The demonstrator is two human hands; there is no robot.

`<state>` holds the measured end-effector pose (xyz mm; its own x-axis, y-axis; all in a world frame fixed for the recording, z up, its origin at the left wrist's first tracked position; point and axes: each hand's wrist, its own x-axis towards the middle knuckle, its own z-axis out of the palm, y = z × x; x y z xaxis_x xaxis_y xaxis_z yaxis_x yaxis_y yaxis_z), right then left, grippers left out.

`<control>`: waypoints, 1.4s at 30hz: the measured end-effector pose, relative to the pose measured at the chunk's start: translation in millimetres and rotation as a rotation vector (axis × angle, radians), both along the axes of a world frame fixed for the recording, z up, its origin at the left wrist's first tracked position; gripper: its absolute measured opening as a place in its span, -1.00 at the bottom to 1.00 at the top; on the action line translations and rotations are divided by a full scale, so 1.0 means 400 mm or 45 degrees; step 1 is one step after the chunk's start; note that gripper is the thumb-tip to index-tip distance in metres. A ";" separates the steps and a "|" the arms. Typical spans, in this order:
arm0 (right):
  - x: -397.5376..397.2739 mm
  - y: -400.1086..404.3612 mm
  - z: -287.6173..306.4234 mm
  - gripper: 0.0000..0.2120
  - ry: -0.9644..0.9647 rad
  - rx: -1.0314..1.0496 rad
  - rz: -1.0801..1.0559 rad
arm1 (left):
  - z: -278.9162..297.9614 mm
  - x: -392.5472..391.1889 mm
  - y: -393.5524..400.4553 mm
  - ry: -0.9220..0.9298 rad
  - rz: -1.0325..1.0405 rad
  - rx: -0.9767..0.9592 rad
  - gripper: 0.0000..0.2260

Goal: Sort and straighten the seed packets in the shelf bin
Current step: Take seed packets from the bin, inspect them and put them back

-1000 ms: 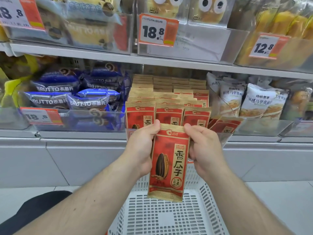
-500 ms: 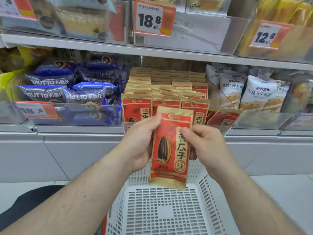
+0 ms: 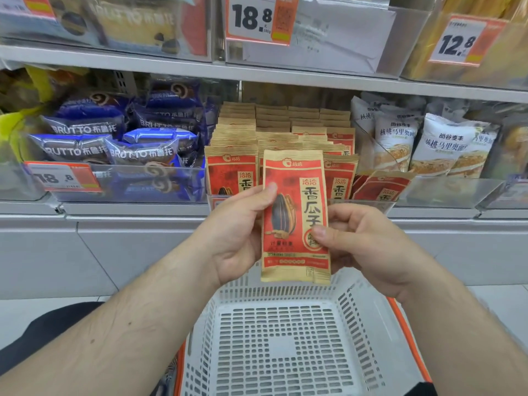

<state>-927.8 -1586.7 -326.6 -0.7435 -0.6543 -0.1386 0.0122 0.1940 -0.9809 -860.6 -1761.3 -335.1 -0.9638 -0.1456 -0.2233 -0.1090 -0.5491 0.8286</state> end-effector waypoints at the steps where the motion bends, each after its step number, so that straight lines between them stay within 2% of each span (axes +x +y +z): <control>1: 0.001 0.001 0.000 -0.64 -0.014 -0.029 -0.009 | -0.003 0.003 0.000 0.014 -0.017 -0.018 -0.72; 3: -0.002 0.008 -0.001 -0.59 -0.030 -0.066 0.025 | -0.008 0.008 -0.001 0.063 -0.033 -0.032 -0.71; 7: -0.012 0.030 0.000 -0.31 0.005 -0.049 0.276 | -0.006 0.011 -0.004 0.162 -0.024 -0.017 -0.68; 11: -0.009 0.033 0.000 -0.23 0.071 -0.069 0.336 | -0.007 0.014 -0.007 0.191 -0.035 -0.023 -0.60; 14: -0.004 0.030 0.002 -0.24 0.096 -0.049 0.323 | -0.007 0.017 -0.006 0.199 -0.024 -0.029 -0.59; 16: -0.001 0.027 0.002 -0.24 0.111 -0.023 0.295 | -0.010 0.018 -0.006 0.188 -0.009 -0.074 -0.64; 20: 0.012 0.009 -0.010 -0.26 0.337 0.200 0.201 | -0.028 0.017 0.000 0.110 0.100 -0.490 -0.72; 22: 0.021 -0.001 -0.017 -0.30 0.428 0.281 0.213 | -0.036 0.018 0.009 0.081 0.078 -0.567 -0.62; 26: 0.021 0.004 -0.013 -0.45 0.479 0.286 0.229 | -0.043 0.017 0.014 0.061 0.020 -0.619 -0.48; 29: 0.012 0.005 -0.008 -0.77 0.506 0.084 0.016 | -0.049 0.011 0.013 0.088 0.000 -0.710 -0.34; 31: 0.012 -0.002 -0.012 -0.87 0.511 -0.017 -0.146 | -0.054 0.012 0.017 0.106 -0.067 -0.757 -0.33; 34: 0.019 -0.015 -0.019 -0.80 0.547 -0.082 -0.196 | -0.062 0.013 0.029 0.122 -0.160 -0.762 -0.39; 37: 0.021 -0.023 -0.027 -0.71 0.621 -0.060 -0.218 | -0.058 0.012 0.039 0.154 -0.113 -0.718 -0.45; 39: 0.026 -0.029 -0.031 -0.70 0.649 -0.007 -0.190 | -0.058 0.009 0.040 0.190 -0.058 -0.691 -0.41; 42: 0.032 -0.035 -0.028 -0.69 0.423 -0.122 -0.131 | -0.053 0.008 0.029 0.216 -0.035 -0.592 -0.36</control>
<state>-914.9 -1600.8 -337.7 -0.8006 -0.5717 0.1796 -0.2954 0.1157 -0.9483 -857.5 -1749.5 -356.2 -0.9858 -0.1668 0.0196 0.0394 -0.1162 0.9924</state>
